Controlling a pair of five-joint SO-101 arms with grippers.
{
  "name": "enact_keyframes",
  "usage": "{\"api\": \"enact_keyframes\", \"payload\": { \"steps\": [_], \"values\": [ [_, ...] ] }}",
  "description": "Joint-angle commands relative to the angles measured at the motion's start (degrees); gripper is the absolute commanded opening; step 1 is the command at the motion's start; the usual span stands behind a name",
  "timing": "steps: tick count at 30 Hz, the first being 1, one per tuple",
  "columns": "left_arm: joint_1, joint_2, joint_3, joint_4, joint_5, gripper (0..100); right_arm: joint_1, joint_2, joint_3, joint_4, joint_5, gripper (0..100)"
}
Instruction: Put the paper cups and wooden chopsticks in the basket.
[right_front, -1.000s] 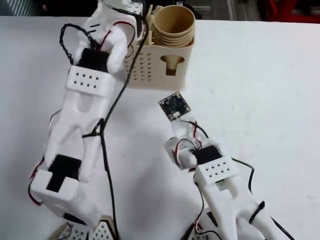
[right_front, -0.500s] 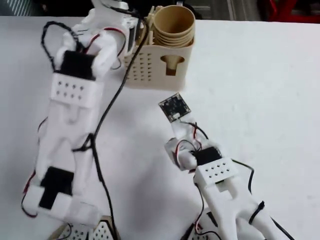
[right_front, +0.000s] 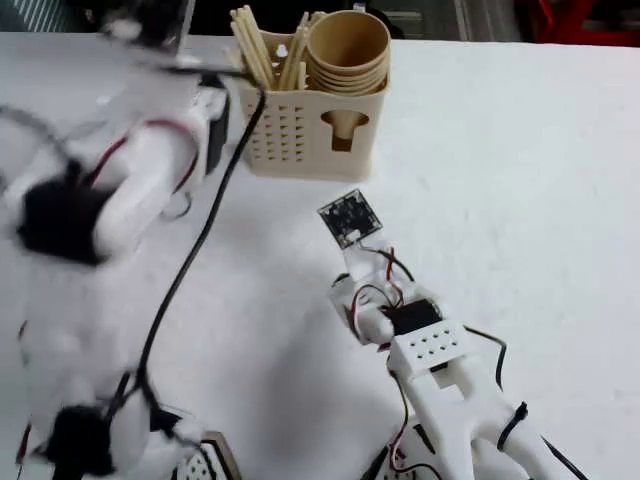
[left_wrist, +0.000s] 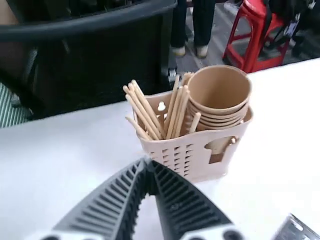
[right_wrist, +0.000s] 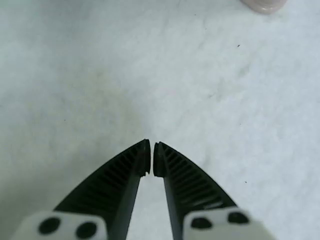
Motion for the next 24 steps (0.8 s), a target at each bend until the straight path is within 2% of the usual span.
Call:
{"api": "enact_keyframes", "payload": {
  "steps": [1, 6, 14, 19, 24],
  "values": [
    [1.89, -11.47, -0.97, 3.6, -0.62, 2, 0.75, -1.8, -0.26, -0.66, 0.44, 3.1],
    [1.36, -21.93, 12.66, 1.58, -0.7, 2, 0.75, -1.8, -0.26, -0.66, 0.44, 3.1],
    [0.75, -48.84, 45.89, -13.19, -5.71, 2, 0.75, -1.8, 0.26, -0.92, 0.44, 3.1],
    [0.66, -60.62, 63.65, -15.91, -6.24, 2, 0.75, -1.8, 0.26, -0.92, 0.44, 3.1],
    [-4.62, -69.93, 74.64, -18.55, -6.42, 2, 0.75, -1.8, 0.26, -1.01, 0.26, 3.0]
  ]
}}
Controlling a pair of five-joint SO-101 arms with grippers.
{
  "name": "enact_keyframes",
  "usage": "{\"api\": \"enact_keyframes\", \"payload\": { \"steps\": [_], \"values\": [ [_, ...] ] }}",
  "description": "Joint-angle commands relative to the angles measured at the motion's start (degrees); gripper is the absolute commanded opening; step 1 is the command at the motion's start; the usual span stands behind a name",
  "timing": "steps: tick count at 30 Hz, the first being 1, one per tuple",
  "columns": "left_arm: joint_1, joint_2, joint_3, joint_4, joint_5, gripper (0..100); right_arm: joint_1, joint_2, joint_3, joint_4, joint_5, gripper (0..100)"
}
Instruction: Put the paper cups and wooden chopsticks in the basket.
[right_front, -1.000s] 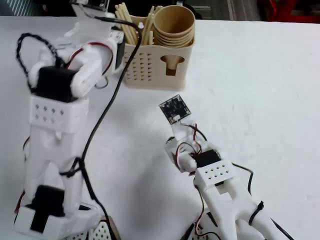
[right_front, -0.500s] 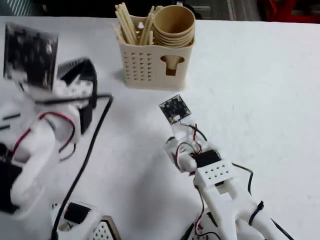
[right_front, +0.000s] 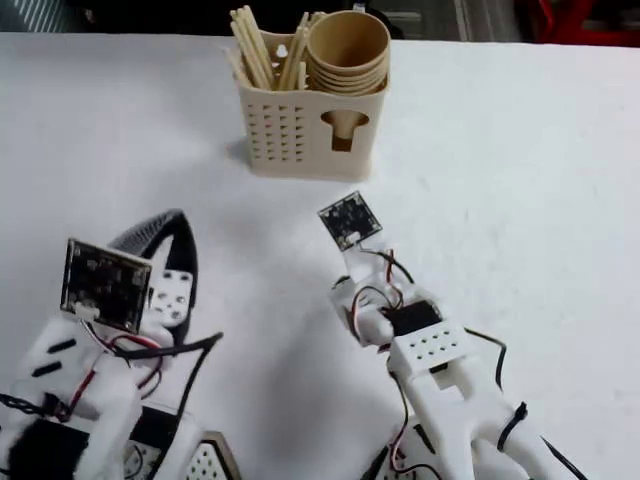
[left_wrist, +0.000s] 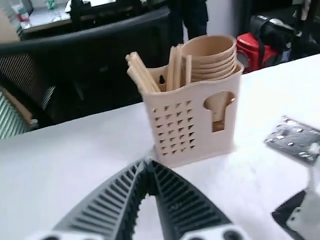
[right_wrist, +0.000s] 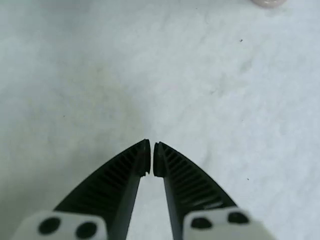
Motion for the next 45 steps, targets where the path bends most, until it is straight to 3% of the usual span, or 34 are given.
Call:
{"api": "enact_keyframes", "payload": {
  "steps": [1, 9, 16, 23, 37, 45],
  "values": [
    [-5.41, -7.87, 8.53, -4.57, -1.76, 2, 0.75, -1.8, -0.53, -1.01, 0.18, 3.0],
    [-9.71, -14.99, 21.63, -7.74, -5.98, 2, 1.71, -3.12, -0.79, -0.92, -0.09, 2.8],
    [-9.8, -20.18, 31.56, -8.0, -6.68, 2, 9.45, -15.87, -0.09, 1.8, -10.02, 2.7],
    [-9.8, -21.23, 37.36, -7.91, -9.23, 2, 10.15, -31.16, 0.44, 10.51, -10.29, 2.7],
    [-9.8, -21.23, 49.23, -13.27, -9.23, 2, 10.24, -63.43, 11.25, 16.57, -10.02, 2.7],
    [-9.89, -21.23, 55.12, -16.88, -9.23, 2, 14.55, -62.73, 16.79, 18.42, -10.02, 3.0]
  ]
}}
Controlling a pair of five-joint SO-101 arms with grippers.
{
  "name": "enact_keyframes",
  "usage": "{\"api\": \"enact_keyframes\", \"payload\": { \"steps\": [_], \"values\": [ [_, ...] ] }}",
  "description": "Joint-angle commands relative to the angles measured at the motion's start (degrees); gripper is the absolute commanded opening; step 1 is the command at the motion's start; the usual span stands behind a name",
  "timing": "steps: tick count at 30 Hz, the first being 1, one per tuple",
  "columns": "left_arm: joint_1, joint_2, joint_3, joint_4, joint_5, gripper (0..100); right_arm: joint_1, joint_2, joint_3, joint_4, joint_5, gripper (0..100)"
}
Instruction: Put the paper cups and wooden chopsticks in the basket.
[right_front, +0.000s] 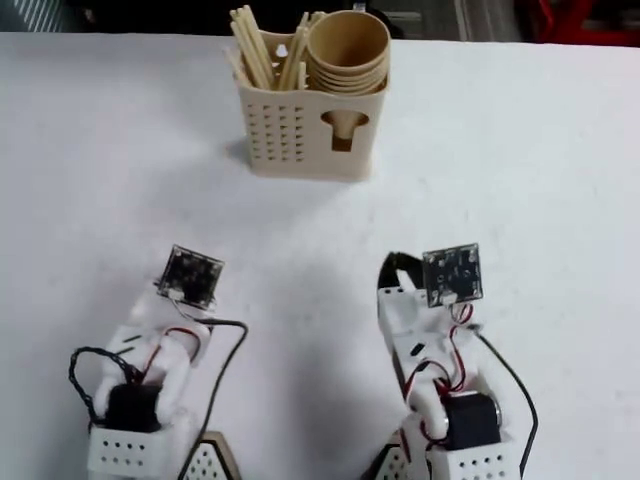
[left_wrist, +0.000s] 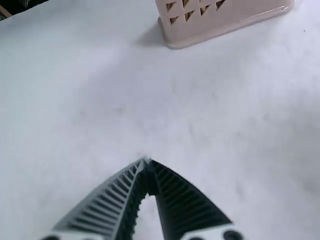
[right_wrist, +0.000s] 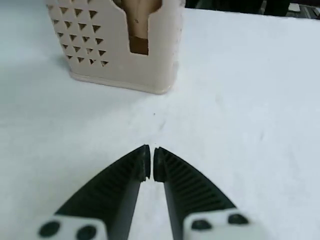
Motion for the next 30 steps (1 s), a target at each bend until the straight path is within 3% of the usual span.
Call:
{"api": "enact_keyframes", "payload": {
  "steps": [1, 6, 9, 16, 23, 30],
  "values": [
    [-0.84, -0.48, 0.53, -2.37, -0.35, 2, 2.68, -0.22, 1.76, 0.48, 0.0, 3.1],
    [-2.33, -0.4, 0.53, -2.02, 0.0, 2, 5.93, -0.22, 8.62, 0.48, 0.0, 2.9],
    [-2.51, -0.4, 0.53, 3.16, 0.0, 2, 6.46, 0.22, 11.69, 0.66, 0.0, 2.8],
    [-2.51, -0.4, 0.53, 6.95, -0.09, 2, 6.55, -0.13, 11.52, 8.92, 0.0, 2.8],
    [-2.51, -0.4, 0.53, 16.97, -0.26, 2, 6.55, -0.13, 11.52, 19.82, 0.0, 2.8],
    [-2.24, -0.4, 0.53, 19.08, 0.0, 2, 6.55, -0.13, 11.52, 20.26, 0.0, 2.8]
  ]
}}
